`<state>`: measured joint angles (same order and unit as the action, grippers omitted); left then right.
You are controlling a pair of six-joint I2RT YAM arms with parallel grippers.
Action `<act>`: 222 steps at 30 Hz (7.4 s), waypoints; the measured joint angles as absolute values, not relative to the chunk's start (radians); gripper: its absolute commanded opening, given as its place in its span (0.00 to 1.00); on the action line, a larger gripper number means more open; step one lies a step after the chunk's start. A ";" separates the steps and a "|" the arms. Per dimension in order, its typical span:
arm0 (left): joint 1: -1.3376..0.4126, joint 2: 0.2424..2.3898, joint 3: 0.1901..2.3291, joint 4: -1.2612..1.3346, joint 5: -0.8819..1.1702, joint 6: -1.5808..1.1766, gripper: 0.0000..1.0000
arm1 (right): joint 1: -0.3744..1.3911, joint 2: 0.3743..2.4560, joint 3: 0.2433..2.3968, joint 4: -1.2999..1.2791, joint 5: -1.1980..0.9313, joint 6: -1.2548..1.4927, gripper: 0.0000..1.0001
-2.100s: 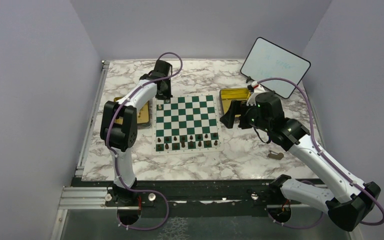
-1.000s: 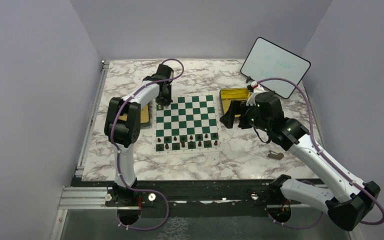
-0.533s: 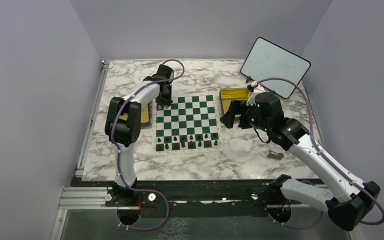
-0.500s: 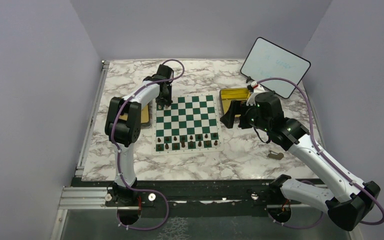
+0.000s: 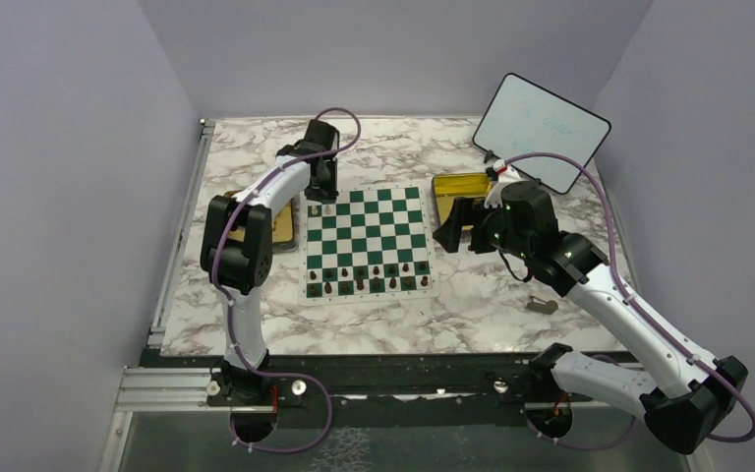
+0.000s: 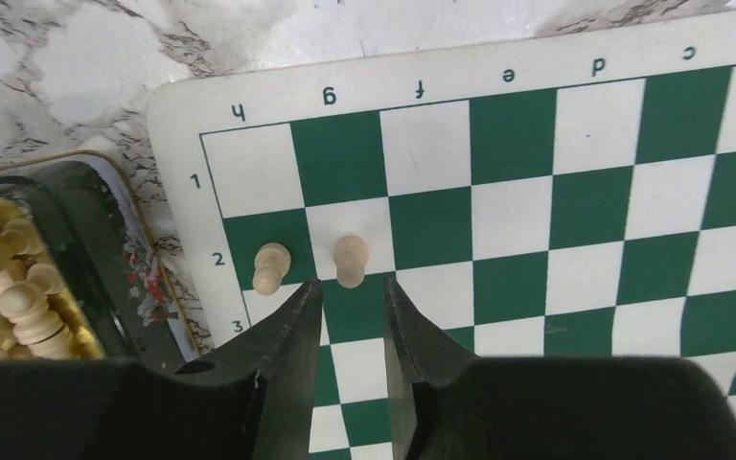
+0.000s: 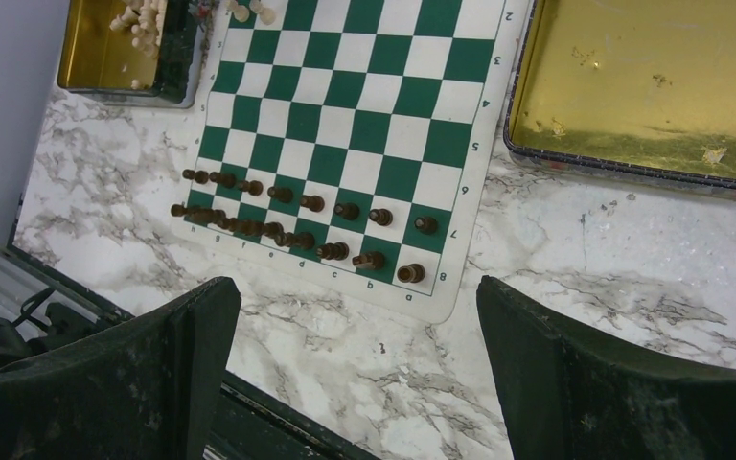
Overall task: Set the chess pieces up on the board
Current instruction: Place the chess piece on the chessboard, then pick up the chess piece from the storage box, then place the chess piece on the chessboard, then pick up the chess piece from the storage box.
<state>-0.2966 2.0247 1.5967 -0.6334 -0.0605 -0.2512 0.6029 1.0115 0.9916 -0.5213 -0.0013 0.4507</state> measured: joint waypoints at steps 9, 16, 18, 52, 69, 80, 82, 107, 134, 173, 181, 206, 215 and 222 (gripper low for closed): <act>-0.262 1.861 1.576 -0.634 -0.119 -0.262 0.31 | 0.603 1.011 0.992 -0.521 -0.001 0.447 1.00; -0.146 1.766 1.520 -0.626 -0.167 -0.270 0.31 | 0.603 1.011 0.991 -0.520 -0.002 0.444 1.00; -0.104 1.753 1.490 -0.620 -0.178 -0.273 0.31 | 0.603 1.011 0.986 -0.517 -0.006 0.444 1.00; 0.085 1.844 1.320 -0.431 -0.199 -0.318 0.34 | 0.603 1.020 0.974 -0.522 -0.009 0.424 1.00; 0.086 1.880 1.320 -0.420 -0.190 -0.311 0.13 | 0.603 1.037 0.974 -0.522 -0.009 0.418 1.00; 0.086 1.861 1.320 -0.461 -0.172 -0.299 0.10 | 0.603 1.038 0.975 -0.522 -0.009 0.417 1.00; 0.086 1.847 1.320 -0.469 -0.170 -0.299 0.10 | 0.603 1.038 0.975 -0.522 -0.009 0.417 1.00; 0.064 1.656 1.398 -0.559 -0.027 -0.303 0.10 | 0.603 1.038 1.005 -0.540 -0.014 0.427 1.00; -0.284 2.058 1.762 -0.661 -0.052 -0.292 0.10 | 0.603 1.032 1.013 -0.584 -0.008 0.428 1.00; -0.284 2.175 1.792 -0.675 -0.099 -0.249 0.15 | 0.603 1.032 1.013 -0.595 0.014 0.417 1.00; -0.284 2.178 1.793 -0.676 -0.102 -0.249 0.23 | 0.603 1.032 1.013 -0.595 0.014 0.416 1.00; -0.284 2.043 1.793 -0.698 -0.112 -0.251 0.32 | 0.603 1.016 1.013 -0.592 0.013 0.418 1.00; -0.249 1.885 1.699 -0.699 -0.172 -0.273 0.32 | 0.603 0.979 0.992 -0.579 0.013 0.419 1.00; -0.143 1.800 1.555 -0.698 -0.193 -0.295 0.32 | 0.603 0.969 0.988 -0.579 0.013 0.418 1.00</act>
<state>-0.1429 1.8000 1.5547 -0.6979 -0.1932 -0.2947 0.6029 0.9688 0.9878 -0.5785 0.0132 0.4175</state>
